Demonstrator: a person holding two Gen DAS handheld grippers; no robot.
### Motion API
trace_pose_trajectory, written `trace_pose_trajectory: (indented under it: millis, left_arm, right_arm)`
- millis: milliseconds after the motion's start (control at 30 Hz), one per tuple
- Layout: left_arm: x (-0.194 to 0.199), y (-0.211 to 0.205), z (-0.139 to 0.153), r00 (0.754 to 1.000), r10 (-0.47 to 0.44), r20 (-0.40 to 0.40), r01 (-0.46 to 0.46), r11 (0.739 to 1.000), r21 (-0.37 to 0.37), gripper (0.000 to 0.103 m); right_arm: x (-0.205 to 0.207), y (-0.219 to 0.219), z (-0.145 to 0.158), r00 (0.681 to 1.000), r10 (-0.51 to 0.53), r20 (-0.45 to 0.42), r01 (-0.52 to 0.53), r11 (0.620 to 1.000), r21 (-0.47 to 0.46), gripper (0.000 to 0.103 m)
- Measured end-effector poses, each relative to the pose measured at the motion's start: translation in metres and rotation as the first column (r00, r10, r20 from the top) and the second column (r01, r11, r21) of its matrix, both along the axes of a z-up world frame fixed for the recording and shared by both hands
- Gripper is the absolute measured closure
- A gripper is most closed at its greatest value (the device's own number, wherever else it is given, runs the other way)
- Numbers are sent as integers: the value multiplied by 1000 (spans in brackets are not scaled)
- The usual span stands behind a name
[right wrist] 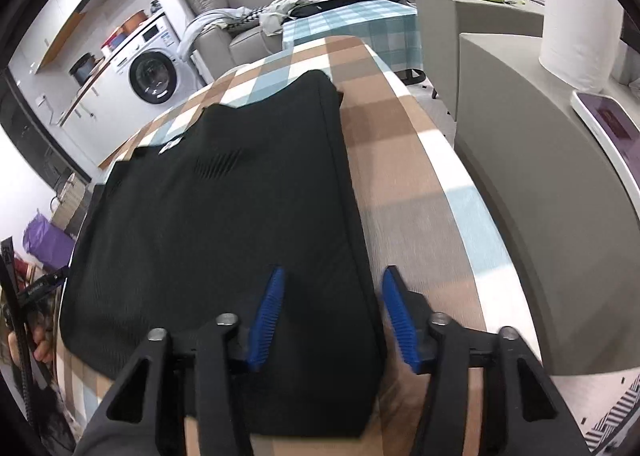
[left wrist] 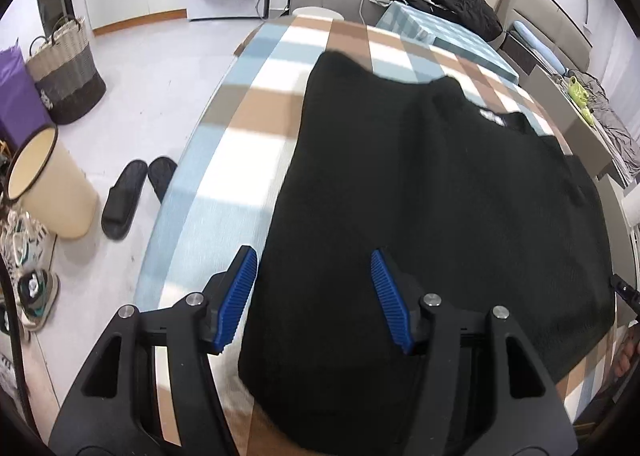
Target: Fold small clothes
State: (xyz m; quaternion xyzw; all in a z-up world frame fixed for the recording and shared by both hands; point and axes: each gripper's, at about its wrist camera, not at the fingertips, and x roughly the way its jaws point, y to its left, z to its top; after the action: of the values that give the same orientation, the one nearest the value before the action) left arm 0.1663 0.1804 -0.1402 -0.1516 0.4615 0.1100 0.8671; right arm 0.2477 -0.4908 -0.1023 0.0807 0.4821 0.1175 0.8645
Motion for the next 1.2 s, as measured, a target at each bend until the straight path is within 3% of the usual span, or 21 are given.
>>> trace_pose_trajectory:
  millis: [100, 200, 267, 533, 700, 767, 833, 900, 1000, 1067, 1200]
  left_arm:
    - [-13, -2, -5, 1000, 7, -4, -7, 1000, -13, 46]
    - [-25, -4, -5, 1000, 14, 1, -14, 999, -29, 46]
    - [-29, -6, -3, 1000, 6, -3, -6, 1000, -28, 46]
    - [-59, -2, -3, 1000, 2, -15, -3, 999, -36, 46]
    - [-55, 1, -3, 1000, -4, 6, 4, 997, -74, 48]
    - [-53, 1, -4, 1000, -4, 20, 5, 997, -81, 56]
    - [-49, 1, -5, 1000, -5, 23, 7, 997, -74, 84]
    - [-46, 1, -6, 1000, 8, 25, -6, 999, -52, 95]
    - [-47, -1, -7, 999, 2, 40, 0, 999, -34, 97]
    - [-49, -3, -6, 999, 6, 43, -5, 1000, -21, 98]
    - [-58, -7, -5, 999, 8, 39, -7, 1000, -6, 100]
  right_arm:
    - [-8, 0, -5, 1000, 16, -6, -16, 1000, -3, 64]
    - [-13, 4, -5, 998, 56, 18, -56, 998, 28, 92]
    - [-17, 9, 0, 996, 79, 43, -80, 997, 11, 97]
    - [-26, -3, 3, 998, 38, 46, -37, 999, -15, 100]
    - [-23, 1, 6, 999, 42, 30, -43, 998, 34, 86]
    - [-24, 0, 5, 999, 44, 31, -46, 998, 48, 81]
    - [-22, 1, 2, 999, 39, 19, -40, 998, 55, 80]
    - [-21, 2, -1, 999, 35, 15, -36, 997, 62, 80]
    - [-20, 7, -3, 999, 38, 34, -39, 998, 50, 81]
    - [-22, 10, 0, 996, 47, 78, -50, 998, 38, 96]
    - [-24, 8, 2, 995, 39, 91, -43, 999, 33, 99]
